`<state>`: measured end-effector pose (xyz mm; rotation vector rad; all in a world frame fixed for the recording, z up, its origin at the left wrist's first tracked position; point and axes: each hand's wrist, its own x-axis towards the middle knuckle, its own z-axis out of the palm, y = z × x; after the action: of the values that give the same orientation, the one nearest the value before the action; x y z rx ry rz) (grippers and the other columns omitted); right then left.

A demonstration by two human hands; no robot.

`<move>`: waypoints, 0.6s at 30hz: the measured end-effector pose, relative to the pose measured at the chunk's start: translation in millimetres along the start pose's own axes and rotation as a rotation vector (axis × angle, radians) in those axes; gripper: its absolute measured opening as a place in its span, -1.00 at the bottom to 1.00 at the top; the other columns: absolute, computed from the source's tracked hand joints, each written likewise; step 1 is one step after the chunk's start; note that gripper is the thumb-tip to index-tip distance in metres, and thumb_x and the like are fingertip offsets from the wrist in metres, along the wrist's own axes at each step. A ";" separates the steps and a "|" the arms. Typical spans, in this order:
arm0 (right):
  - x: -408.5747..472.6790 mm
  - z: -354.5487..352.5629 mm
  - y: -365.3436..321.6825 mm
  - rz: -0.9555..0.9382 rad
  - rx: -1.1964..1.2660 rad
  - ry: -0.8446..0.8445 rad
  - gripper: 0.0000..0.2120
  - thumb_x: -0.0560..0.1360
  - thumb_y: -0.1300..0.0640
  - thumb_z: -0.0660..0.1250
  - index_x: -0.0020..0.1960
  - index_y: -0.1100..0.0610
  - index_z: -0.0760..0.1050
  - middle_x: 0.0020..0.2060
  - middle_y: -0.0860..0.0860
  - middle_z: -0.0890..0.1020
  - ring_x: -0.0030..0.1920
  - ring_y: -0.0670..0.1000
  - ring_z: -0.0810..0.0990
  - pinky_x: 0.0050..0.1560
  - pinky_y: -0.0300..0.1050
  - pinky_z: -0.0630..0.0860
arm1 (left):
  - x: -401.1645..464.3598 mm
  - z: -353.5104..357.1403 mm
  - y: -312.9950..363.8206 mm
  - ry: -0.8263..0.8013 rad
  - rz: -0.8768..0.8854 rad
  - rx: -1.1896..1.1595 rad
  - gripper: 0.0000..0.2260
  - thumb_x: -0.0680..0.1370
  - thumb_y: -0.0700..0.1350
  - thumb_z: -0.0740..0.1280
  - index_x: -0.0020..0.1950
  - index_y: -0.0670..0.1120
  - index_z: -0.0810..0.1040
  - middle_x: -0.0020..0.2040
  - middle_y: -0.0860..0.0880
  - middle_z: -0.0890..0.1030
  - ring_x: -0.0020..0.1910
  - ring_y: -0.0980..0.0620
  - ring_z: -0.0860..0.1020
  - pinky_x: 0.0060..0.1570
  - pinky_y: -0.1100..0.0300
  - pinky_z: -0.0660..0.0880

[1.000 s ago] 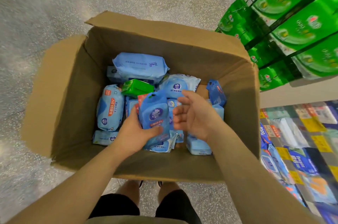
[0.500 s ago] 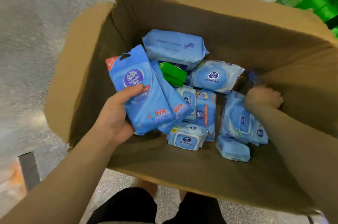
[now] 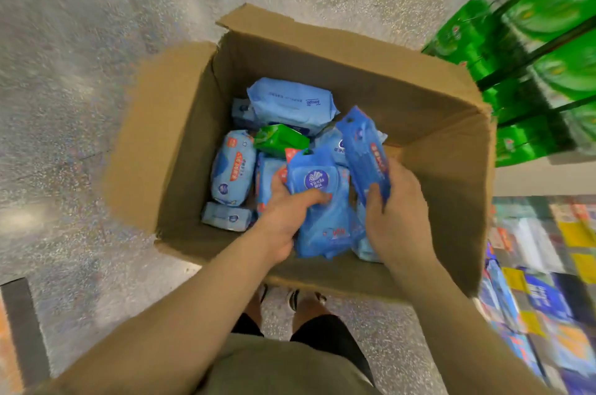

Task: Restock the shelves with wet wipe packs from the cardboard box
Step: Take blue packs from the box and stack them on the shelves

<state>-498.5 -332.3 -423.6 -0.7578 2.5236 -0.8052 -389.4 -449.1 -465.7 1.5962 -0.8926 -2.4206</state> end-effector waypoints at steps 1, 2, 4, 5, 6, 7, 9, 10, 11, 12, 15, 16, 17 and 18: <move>-10.4 -3.4 -8.6 -0.025 -0.008 -0.038 -0.58 0.62 0.24 0.29 0.47 0.23 0.41 0.28 0.16 0.55 0.28 0.12 0.45 0.23 -0.24 0.28 | -6.7 8.8 -1.9 -0.015 0.000 0.003 -0.39 0.33 -0.26 0.51 0.29 0.04 0.37 0.13 -0.13 0.67 -0.01 -0.11 0.68 0.00 -0.11 0.64; -17.5 -6.3 -11.1 -0.050 -0.017 -0.072 -0.56 0.62 0.19 0.30 0.48 0.20 0.41 0.29 0.12 0.54 0.28 0.08 0.46 0.26 -0.34 0.26 | -13.7 16.6 -2.6 -0.037 -0.006 -0.012 -0.41 0.37 -0.25 0.50 0.30 0.06 0.36 0.11 -0.11 0.67 -0.04 -0.08 0.69 -0.06 -0.04 0.65; -28.1 -11.9 -14.7 -0.047 -0.005 -0.117 -0.54 0.58 0.06 0.38 0.45 0.12 0.46 0.22 0.01 0.47 0.24 -0.04 0.44 0.27 -0.54 0.19 | -26.1 28.7 -0.5 -0.071 -0.027 -0.043 -0.52 0.48 -0.26 0.42 0.32 0.03 0.36 0.10 -0.12 0.69 -0.09 -0.05 0.71 -0.17 0.06 0.66; -34.0 -18.8 -18.1 -0.023 0.020 -0.104 -0.56 0.55 0.00 0.41 0.40 0.09 0.51 0.17 -0.02 0.42 0.22 -0.08 0.43 0.28 -0.52 0.22 | -34.5 34.0 2.0 -0.088 -0.033 -0.052 -0.58 0.51 -0.28 0.36 0.30 0.02 0.37 0.09 -0.13 0.68 -0.09 -0.06 0.70 -0.16 0.06 0.66; -38.3 -24.9 -19.9 0.006 0.074 -0.072 -0.62 0.54 -0.03 0.42 0.32 0.05 0.57 0.13 -0.03 0.41 0.19 -0.13 0.43 0.32 -0.41 0.30 | -42.2 36.6 4.1 -0.095 -0.042 -0.062 -0.63 0.52 -0.29 0.32 0.25 0.02 0.39 0.08 -0.14 0.68 -0.10 -0.08 0.69 -0.14 0.05 0.66; -41.9 -32.0 -21.5 0.037 0.124 -0.028 -0.72 0.54 -0.02 0.43 0.22 0.01 0.62 0.11 -0.02 0.42 0.17 -0.19 0.44 0.34 -0.25 0.37 | -50.0 38.6 5.8 -0.106 -0.053 -0.067 -0.66 0.52 -0.30 0.29 0.21 0.03 0.41 0.04 -0.13 0.67 -0.12 -0.09 0.68 -0.13 0.04 0.65; -47.7 -47.0 -24.0 0.095 0.166 0.036 -0.83 0.53 0.07 0.47 0.10 -0.09 0.61 0.10 0.02 0.45 0.14 -0.29 0.44 0.31 -0.11 0.43 | -66.8 42.7 10.8 -0.182 -0.105 -0.122 -0.70 0.53 -0.26 0.23 0.23 -0.03 0.46 -0.01 -0.15 0.66 -0.17 -0.10 0.66 -0.21 0.07 0.65; -50.4 -54.6 -26.9 0.118 0.172 0.049 -0.75 0.50 0.09 0.50 0.11 -0.16 0.56 0.11 0.03 0.48 0.13 -0.30 0.45 0.27 -0.14 0.45 | -76.4 46.2 14.3 -0.244 -0.140 -0.151 -0.71 0.55 -0.19 0.20 0.26 -0.09 0.51 -0.01 -0.15 0.67 -0.18 -0.10 0.67 -0.24 0.09 0.64; -53.2 -61.4 -27.7 0.144 0.209 0.054 -0.66 0.47 0.07 0.52 0.15 -0.19 0.50 0.12 0.02 0.51 0.11 -0.29 0.49 0.21 -0.19 0.48 | -84.6 49.5 16.6 -0.311 -0.155 -0.163 -0.70 0.59 -0.10 0.17 0.23 -0.14 0.57 0.02 -0.16 0.69 -0.15 -0.11 0.69 -0.23 0.10 0.65; -56.7 -68.5 -29.3 0.181 0.273 0.056 -0.57 0.46 0.08 0.55 0.21 -0.19 0.44 0.11 -0.01 0.56 0.07 -0.27 0.56 0.13 -0.24 0.51 | -92.6 54.1 18.4 -0.366 -0.149 -0.160 -0.65 0.62 0.00 0.15 0.20 -0.15 0.62 0.04 -0.17 0.70 -0.10 -0.12 0.70 -0.19 0.09 0.66; -71.2 -93.6 -29.4 0.261 0.452 0.054 -0.42 0.43 0.24 0.58 0.31 -0.06 0.39 0.00 -0.11 0.66 -0.11 -0.31 0.65 -0.05 -0.34 0.55 | -114.7 75.9 17.5 -0.388 -0.050 -0.042 -0.55 0.49 0.19 0.37 0.28 -0.05 0.56 0.11 -0.15 0.69 0.02 -0.15 0.69 -0.03 -0.04 0.65; -77.0 -103.6 -26.6 0.250 0.460 0.072 -0.47 0.41 0.25 0.58 0.26 -0.03 0.45 -0.03 -0.14 0.69 -0.10 -0.31 0.66 -0.05 -0.34 0.57 | -118.4 84.6 14.0 -0.356 0.006 0.028 -0.44 0.38 0.16 0.51 0.31 0.00 0.49 0.14 -0.13 0.68 0.05 -0.16 0.68 0.03 -0.12 0.62; -84.2 -112.8 -21.0 0.228 0.493 0.092 -0.51 0.40 0.25 0.57 0.25 0.00 0.50 -0.02 -0.13 0.71 -0.07 -0.28 0.67 -0.03 -0.31 0.59 | -125.1 94.3 11.0 -0.337 0.053 0.087 -0.34 0.29 0.12 0.59 0.31 0.03 0.44 0.15 -0.12 0.68 0.05 -0.16 0.68 0.07 -0.18 0.60; -93.5 -124.6 -18.2 0.221 0.531 0.102 -0.52 0.43 0.26 0.55 0.29 0.04 0.51 0.03 -0.11 0.72 -0.03 -0.23 0.69 -0.01 -0.27 0.61 | -132.1 104.1 7.3 -0.340 0.085 0.121 -0.31 0.25 0.07 0.61 0.31 0.03 0.42 0.14 -0.12 0.68 0.04 -0.16 0.68 0.08 -0.21 0.59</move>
<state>-481.1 -237.9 -299.6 -0.2618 2.2562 -1.3752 -423.1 -360.1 -326.8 1.1664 -1.1518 -2.6668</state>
